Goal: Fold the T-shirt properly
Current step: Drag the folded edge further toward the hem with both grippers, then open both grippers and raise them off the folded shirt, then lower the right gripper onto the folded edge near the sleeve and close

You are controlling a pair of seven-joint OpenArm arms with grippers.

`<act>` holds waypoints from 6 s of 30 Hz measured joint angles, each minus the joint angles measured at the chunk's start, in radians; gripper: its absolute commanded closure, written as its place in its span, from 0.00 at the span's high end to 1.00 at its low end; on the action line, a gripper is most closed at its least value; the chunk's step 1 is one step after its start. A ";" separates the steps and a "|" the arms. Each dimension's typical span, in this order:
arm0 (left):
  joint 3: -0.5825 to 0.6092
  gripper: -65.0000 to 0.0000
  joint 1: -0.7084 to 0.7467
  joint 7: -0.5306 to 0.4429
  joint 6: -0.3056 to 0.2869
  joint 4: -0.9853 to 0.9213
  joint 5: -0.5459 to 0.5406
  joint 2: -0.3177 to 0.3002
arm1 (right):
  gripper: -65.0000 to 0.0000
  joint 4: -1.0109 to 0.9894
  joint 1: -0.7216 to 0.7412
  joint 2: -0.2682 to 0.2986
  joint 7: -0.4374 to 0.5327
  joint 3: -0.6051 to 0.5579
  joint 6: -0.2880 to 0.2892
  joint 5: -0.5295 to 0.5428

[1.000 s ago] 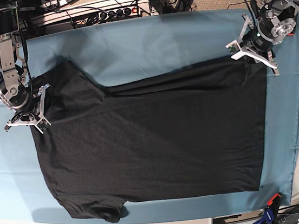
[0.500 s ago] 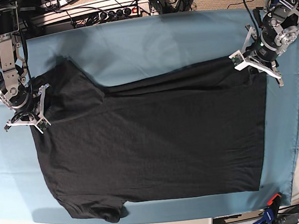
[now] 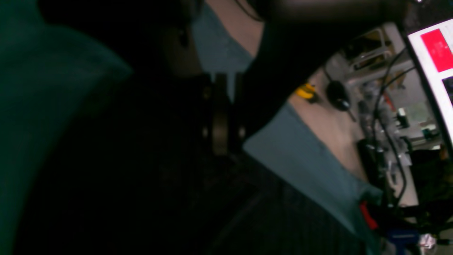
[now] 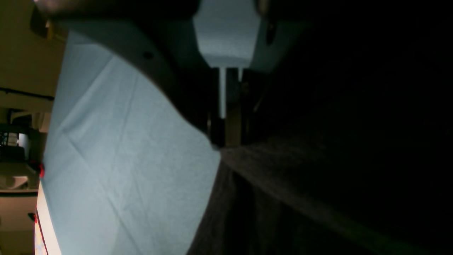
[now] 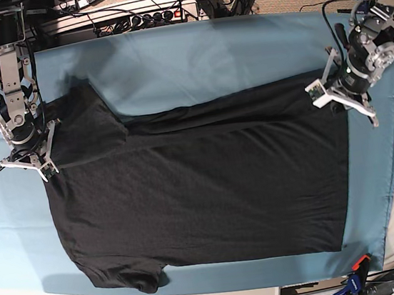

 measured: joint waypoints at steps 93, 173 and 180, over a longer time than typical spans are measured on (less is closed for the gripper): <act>0.003 0.50 -0.191 -0.117 0.003 -0.197 -0.084 0.050 | 0.29 0.000 0.000 0.000 -0.045 0.000 -0.093 -0.014; 0.000 0.50 0.178 0.078 0.053 0.155 -0.048 0.183 | 0.51 0.373 -0.313 0.003 -0.254 -0.187 0.117 -0.108; 0.000 0.50 0.178 0.079 0.053 0.155 -0.039 0.183 | 0.27 0.369 -0.313 -0.002 -0.266 -0.191 0.121 -0.100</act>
